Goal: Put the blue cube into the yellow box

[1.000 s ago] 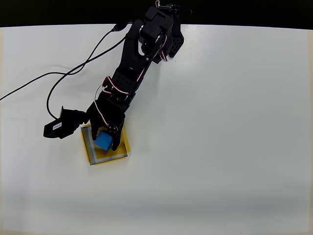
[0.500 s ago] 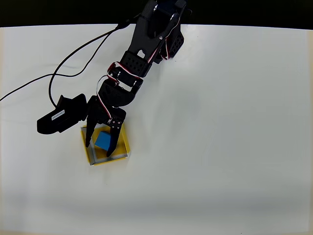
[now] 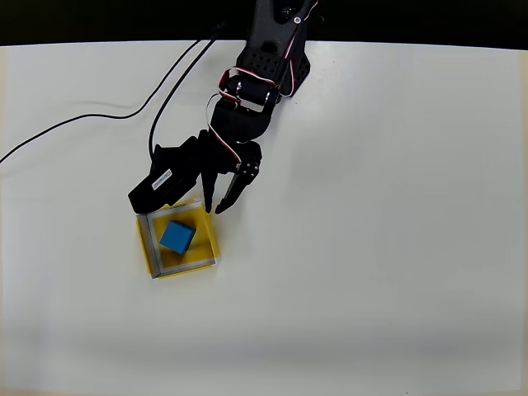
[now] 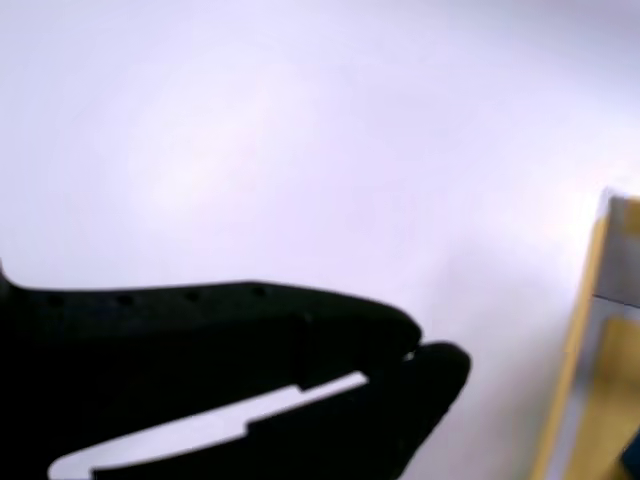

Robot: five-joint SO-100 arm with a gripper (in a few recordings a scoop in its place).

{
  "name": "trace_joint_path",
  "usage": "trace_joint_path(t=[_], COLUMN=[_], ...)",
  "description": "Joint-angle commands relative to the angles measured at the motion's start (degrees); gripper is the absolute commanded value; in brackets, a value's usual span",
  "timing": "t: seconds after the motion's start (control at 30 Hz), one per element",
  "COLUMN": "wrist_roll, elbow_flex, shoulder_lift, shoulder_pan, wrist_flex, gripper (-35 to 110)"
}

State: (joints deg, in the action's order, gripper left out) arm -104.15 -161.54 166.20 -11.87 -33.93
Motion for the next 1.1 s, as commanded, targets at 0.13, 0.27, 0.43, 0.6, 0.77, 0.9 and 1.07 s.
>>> trace_joint_path(t=[0.13, 0.27, 0.43, 0.6, 0.77, 0.9, 1.07], wrist_roll=[4.9, 6.4, 9.0, 9.4, 6.2, 11.3, 11.2], elbow_flex=[-6.6, -12.2, -17.1, -18.6, -18.6, -18.6, -18.6], shoulder_lift=[15.2, 21.4, 25.3, 25.3, 25.4, 25.4, 25.4], shoulder_pan=[5.9, 8.0, 8.9, 10.1, 12.0, 15.0, 14.3], wrist_flex=[-9.8, -15.6, -23.4, -30.9, -43.4, -44.0, -44.0], gripper=[0, 0, 0, 0, 0, 0, 0])
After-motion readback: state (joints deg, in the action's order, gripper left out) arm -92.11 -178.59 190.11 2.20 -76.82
